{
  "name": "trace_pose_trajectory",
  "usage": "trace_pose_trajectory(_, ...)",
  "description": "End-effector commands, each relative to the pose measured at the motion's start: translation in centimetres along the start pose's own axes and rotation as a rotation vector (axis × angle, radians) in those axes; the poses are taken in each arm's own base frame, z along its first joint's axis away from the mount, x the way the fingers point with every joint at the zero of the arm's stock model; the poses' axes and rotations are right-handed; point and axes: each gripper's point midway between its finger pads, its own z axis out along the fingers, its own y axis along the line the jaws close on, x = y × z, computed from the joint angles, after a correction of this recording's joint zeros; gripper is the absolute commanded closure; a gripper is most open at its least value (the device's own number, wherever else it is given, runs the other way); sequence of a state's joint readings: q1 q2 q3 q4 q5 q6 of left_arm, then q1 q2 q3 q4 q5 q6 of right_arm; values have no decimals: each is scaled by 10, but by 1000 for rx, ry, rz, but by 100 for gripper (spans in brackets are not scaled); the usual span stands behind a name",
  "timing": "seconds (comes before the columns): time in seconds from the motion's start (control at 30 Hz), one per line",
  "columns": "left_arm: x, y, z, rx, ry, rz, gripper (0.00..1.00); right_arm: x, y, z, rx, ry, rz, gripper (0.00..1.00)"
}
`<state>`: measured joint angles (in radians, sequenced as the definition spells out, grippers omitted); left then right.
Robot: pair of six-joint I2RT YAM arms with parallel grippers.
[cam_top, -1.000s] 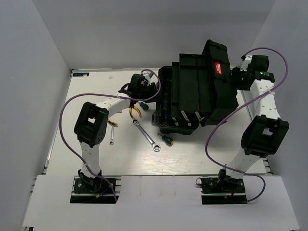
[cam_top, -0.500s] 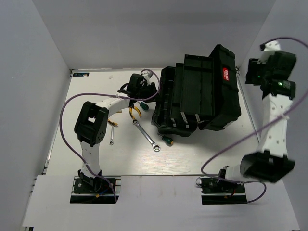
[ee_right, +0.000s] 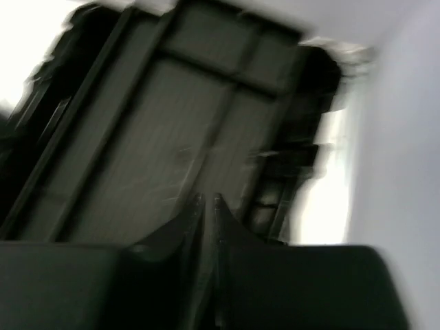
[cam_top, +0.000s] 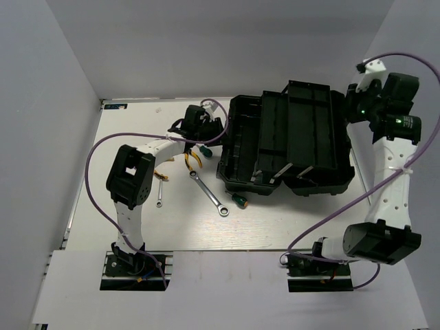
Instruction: Sort the tools into containers
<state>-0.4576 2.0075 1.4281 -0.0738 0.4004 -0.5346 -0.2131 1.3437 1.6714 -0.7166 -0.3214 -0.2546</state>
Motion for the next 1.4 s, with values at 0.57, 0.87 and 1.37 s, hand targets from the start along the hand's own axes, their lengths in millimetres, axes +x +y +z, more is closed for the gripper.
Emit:
trace_pose_trajectory(0.57, 20, 107, -36, -522, -58, -164, 100, 78, 60, -10, -188, 132, 27, 87)
trace_pose_trajectory(0.87, 15, 122, -49, -654, 23, 58, 100, 73, 66, -10, -213, 119, 67, 71)
trace_pose_trajectory(1.37, 79, 98, -46, -533, 87, -57, 100, 80, 70, -10, -229, 136, 82, 68)
